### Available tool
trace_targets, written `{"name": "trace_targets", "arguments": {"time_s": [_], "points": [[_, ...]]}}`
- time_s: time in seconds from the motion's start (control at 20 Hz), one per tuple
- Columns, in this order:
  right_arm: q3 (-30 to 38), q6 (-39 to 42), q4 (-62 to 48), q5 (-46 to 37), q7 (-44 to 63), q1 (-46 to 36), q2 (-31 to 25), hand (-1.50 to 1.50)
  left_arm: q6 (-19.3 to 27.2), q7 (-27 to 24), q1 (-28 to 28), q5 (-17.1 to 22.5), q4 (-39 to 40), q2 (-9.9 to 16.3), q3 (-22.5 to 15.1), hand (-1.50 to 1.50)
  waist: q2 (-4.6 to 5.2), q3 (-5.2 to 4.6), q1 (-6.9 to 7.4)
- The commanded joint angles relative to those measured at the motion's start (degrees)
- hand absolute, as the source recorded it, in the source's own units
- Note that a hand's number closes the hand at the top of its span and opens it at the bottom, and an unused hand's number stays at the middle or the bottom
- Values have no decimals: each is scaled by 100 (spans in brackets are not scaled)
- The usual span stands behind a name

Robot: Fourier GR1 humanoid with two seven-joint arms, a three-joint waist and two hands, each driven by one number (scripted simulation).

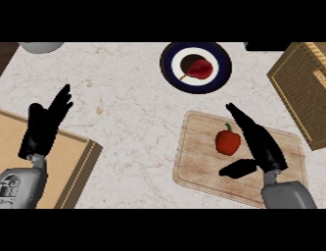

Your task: Pick the bell pepper from the cutting board and place it in the basket

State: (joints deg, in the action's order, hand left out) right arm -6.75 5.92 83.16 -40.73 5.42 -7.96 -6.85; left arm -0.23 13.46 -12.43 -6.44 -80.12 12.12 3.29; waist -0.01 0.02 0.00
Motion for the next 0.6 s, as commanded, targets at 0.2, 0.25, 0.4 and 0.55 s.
{"name": "trace_targets", "arguments": {"time_s": [0.2,0.25,0.4,0.55], "points": [[-86,-501,-1044,-394,-659,-309,184,150,-44,-306,69,-73,205,-210,45,0,6,-2,12],[54,-335,-940,-429,-631,-548,-91,150,-13,-50,200,-102,-106,-187,13,0,3,-1,23],[-196,-751,-599,-822,-924,260,-276,150,-144,183,523,-80,-692,-158,-109,0,-13,0,17],[-208,-552,-1266,-1233,-264,-961,-91,150,-188,27,47,-34,-126,-25,134,0,8,-2,44]]}}
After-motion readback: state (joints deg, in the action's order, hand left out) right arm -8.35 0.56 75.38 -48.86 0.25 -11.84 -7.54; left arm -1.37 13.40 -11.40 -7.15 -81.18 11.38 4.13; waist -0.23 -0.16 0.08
